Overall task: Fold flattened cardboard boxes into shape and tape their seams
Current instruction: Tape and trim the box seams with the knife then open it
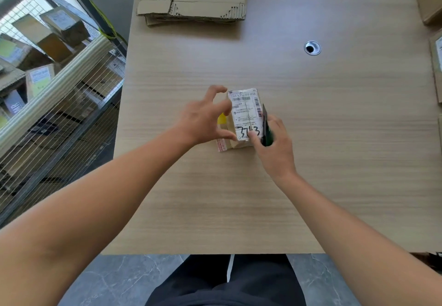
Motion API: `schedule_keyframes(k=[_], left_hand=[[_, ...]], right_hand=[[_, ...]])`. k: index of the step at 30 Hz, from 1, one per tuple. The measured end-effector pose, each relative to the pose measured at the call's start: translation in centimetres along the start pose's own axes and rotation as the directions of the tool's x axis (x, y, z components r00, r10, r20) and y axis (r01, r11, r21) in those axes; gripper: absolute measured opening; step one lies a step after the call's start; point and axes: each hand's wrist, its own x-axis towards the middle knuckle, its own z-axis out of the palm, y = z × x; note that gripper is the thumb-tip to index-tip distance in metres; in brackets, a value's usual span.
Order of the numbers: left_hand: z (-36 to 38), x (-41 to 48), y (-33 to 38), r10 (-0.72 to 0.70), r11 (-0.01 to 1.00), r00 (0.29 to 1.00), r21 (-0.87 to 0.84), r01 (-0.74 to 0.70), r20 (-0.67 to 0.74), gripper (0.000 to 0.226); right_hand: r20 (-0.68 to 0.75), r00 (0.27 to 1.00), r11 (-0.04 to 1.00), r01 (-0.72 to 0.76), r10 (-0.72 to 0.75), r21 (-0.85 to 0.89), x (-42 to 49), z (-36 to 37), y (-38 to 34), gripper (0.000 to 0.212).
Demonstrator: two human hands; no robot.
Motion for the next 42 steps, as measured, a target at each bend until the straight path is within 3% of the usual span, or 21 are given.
schedule_keyframes(k=[4,7,12,17,20,22,26,29,32,37,40,42], left_hand=[[0.3,0.1,-0.5,0.174,0.983,0.984,0.069,-0.170,-0.048,0.064],[1.1,-0.4,-0.6,0.190,0.979,0.980,0.086,-0.184,-0.066,0.065],[2.4,-0.7,0.0,0.112,0.992,0.988,0.069,-0.106,-0.102,0.067],[2.6,-1.2,0.2,0.053,0.997,0.996,0.054,-0.049,-0.077,0.070],[1.6,-1.8,-0.1,0.014,0.999,0.999,-0.038,-0.015,-0.030,0.064],[0.4,-2.4,-0.7,-0.070,0.988,0.995,-0.144,0.060,-0.069,0.058],[-1.9,-3.9,-2.6,-0.245,0.955,0.954,-0.214,0.206,-0.172,0.034],[-3.2,-3.4,-3.5,-0.273,0.946,0.958,-0.209,0.249,-0.090,0.028],[-4.0,-1.5,-3.8,-0.148,0.980,0.986,-0.125,0.156,0.075,0.035],[-4.4,1.5,-2.8,0.136,0.991,0.933,-0.053,-0.126,0.333,0.030],[-4.5,2.1,-2.1,0.162,0.983,0.890,0.006,-0.182,0.425,0.030],[-4.5,1.5,-1.7,0.148,0.986,0.895,0.010,-0.168,0.421,0.032]], right_hand=[[0.014,0.999,0.987,-0.035,0.034,0.154,-0.1,0.1,0.0,0.057],[0.049,0.997,0.975,-0.070,0.060,0.213,-0.2,0.3,0.2,0.061],[0.067,0.998,0.975,0.004,-0.019,0.222,-0.6,1.0,2.3,0.029],[0.085,0.989,0.985,0.104,-0.117,0.140,-0.2,0.9,3.0,0.028],[0.138,0.969,0.971,0.186,-0.207,0.149,0.0,0.1,2.5,0.027],[0.207,0.946,0.966,0.231,-0.251,0.116,0.5,-0.6,2.3,0.038],[0.423,0.873,0.958,0.284,-0.243,-0.034,3.2,-3.4,2.0,0.036],[0.469,0.854,0.907,0.359,-0.225,-0.220,4.8,-5.0,1.1,0.034],[0.391,0.896,0.867,0.356,-0.211,-0.348,3.9,-4.4,-0.2,0.031],[0.390,0.908,0.843,0.325,-0.152,-0.429,0.1,-2.7,-1.0,0.040],[0.451,0.860,0.798,0.439,-0.239,-0.413,0.0,-3.2,-1.1,0.044],[0.436,0.868,0.780,0.438,-0.237,-0.447,0.9,-3.8,-1.1,0.046]])
